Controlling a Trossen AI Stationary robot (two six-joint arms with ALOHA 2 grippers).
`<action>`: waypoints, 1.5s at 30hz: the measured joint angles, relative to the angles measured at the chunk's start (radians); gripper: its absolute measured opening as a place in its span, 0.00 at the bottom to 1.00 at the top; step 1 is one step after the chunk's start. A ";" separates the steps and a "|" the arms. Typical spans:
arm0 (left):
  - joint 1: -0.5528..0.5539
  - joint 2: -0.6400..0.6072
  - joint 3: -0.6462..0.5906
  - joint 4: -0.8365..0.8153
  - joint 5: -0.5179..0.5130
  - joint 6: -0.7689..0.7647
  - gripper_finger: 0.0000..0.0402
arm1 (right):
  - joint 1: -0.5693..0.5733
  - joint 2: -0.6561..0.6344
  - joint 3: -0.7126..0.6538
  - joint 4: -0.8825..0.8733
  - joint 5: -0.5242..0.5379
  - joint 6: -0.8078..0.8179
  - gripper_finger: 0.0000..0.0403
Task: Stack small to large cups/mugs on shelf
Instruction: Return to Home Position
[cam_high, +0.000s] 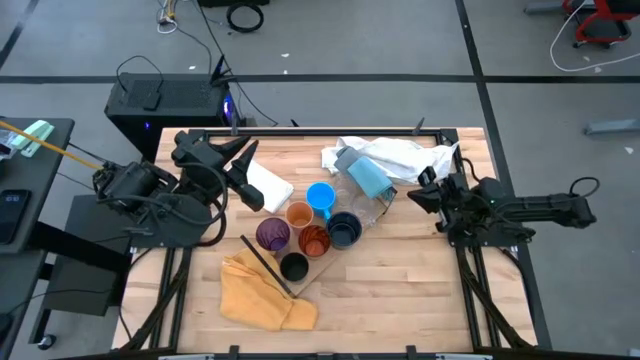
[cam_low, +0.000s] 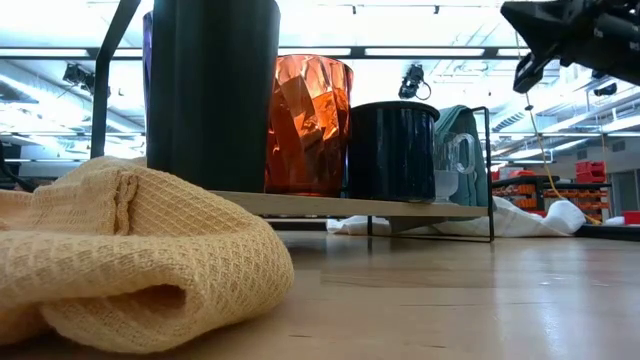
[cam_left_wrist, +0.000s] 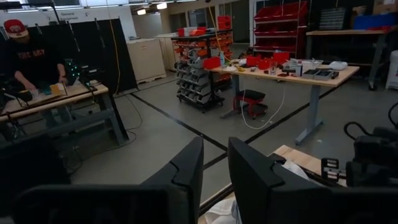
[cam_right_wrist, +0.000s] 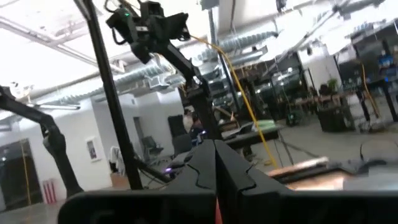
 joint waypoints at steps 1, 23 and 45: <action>0.000 0.000 0.000 0.000 0.000 0.003 0.20 | 0.000 0.000 0.005 -0.001 -0.006 -0.019 0.00; 0.000 0.000 0.000 0.000 0.033 0.033 0.21 | 0.000 0.001 -0.001 -0.321 -0.007 -0.186 0.00; 0.000 0.000 0.000 -0.007 0.060 0.049 0.22 | 0.000 0.000 -0.001 -0.312 -0.060 -0.237 0.00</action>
